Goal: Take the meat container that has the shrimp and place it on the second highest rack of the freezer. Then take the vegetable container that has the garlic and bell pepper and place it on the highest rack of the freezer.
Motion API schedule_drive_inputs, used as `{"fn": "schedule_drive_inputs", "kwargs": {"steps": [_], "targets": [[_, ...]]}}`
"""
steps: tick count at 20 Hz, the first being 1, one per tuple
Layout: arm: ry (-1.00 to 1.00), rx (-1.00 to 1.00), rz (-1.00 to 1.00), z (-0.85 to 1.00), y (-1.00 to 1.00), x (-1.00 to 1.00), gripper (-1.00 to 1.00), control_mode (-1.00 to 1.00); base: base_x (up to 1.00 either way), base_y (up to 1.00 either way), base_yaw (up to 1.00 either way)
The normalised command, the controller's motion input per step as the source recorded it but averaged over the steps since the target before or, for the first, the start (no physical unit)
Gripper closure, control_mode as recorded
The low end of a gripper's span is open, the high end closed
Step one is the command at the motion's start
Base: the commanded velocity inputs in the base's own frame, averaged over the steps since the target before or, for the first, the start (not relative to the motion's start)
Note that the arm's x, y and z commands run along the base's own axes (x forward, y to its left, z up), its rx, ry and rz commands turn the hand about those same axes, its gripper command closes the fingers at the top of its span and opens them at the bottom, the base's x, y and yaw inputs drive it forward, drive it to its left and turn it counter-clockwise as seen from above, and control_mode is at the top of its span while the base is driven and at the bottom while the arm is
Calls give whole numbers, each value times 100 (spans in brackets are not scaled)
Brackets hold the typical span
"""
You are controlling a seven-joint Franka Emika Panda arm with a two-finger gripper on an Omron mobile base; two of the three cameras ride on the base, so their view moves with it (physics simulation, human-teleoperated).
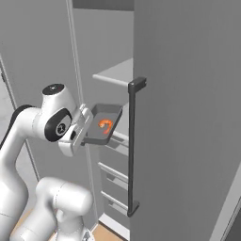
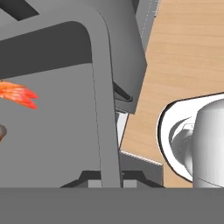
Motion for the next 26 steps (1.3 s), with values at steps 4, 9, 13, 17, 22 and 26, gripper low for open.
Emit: {"fn": "schedule_drive_inputs", "kwargs": {"steps": [4,9,13,17,22,26], "targets": [[0,0,0,0,0,0,100,100,56,-7,0],[0,0,0,0,0,0,100,100,-5,-43,0],[0,0,0,0,0,0,100,100,0,-55,0],[0,0,0,0,0,0,100,100,28,0,2],[0,0,0,0,0,0,100,100,28,23,6],[0,0,0,0,0,0,100,100,17,29,8]]}}
